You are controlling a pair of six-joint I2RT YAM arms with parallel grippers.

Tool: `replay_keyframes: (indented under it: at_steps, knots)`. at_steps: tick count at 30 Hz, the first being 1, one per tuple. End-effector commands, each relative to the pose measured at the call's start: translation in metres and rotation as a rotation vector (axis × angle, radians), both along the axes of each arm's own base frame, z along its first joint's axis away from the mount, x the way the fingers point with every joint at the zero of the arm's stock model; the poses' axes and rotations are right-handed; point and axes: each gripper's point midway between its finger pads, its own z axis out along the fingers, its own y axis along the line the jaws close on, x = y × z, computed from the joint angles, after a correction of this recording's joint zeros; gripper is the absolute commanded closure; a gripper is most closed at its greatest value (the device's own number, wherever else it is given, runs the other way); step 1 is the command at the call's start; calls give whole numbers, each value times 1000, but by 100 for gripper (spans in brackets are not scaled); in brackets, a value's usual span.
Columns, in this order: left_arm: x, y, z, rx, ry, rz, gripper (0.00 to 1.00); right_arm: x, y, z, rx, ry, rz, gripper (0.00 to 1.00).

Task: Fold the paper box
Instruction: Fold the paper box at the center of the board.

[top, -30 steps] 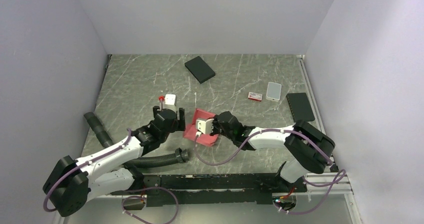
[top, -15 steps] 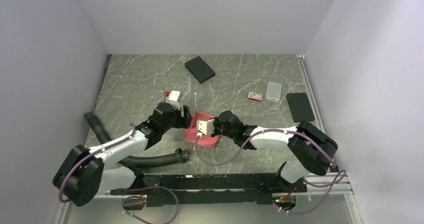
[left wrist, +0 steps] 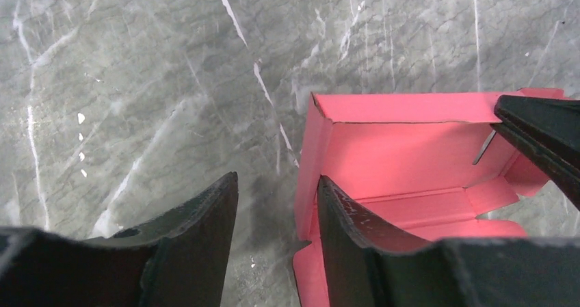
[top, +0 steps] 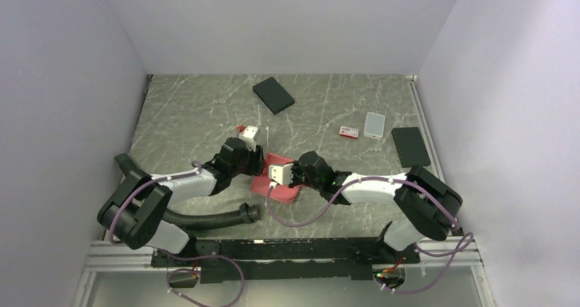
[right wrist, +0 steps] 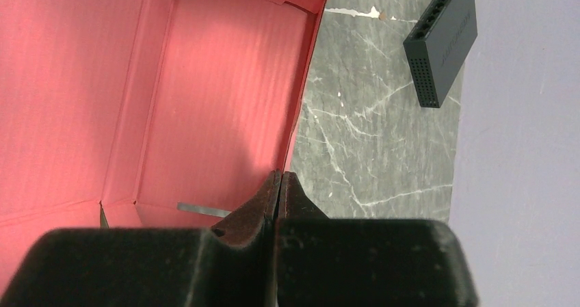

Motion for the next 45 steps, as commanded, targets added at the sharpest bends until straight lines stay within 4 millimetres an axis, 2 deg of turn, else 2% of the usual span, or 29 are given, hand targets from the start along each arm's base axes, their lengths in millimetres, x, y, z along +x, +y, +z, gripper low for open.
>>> replay_keyframes:
  at_steps: [1, 5, 10, 14, 27, 31, 34, 41, 45]
  knots:
    - [18, -17, 25, -60, -82, -35, 50, -1, 10, 16, 45, 0, 21, 100]
    - [20, -22, 20, -60, -68, -51, 58, -2, 11, 15, 43, 2, 23, 100]
    - [22, -24, 15, -45, -54, -62, 86, -3, 12, 16, 47, 3, 24, 100]
    - [22, -21, 12, -14, -49, -58, 100, -2, 13, 18, 53, 6, 16, 100]
    - [17, -19, 10, 202, -109, 15, 100, -1, 25, 35, 122, 54, -14, 100]
    - [16, -16, 9, 193, -122, 52, 100, -6, 27, 35, 130, 76, 7, 100]
    - [15, -11, 13, 156, -138, 94, 100, -10, 26, 39, 132, 105, 25, 90]
    - [13, 6, 31, 98, -170, 208, 100, -26, 18, 68, 183, 274, 111, 55]
    - [10, 13, 43, 54, -190, 256, 100, -36, 3, 85, 224, 368, 174, 44]
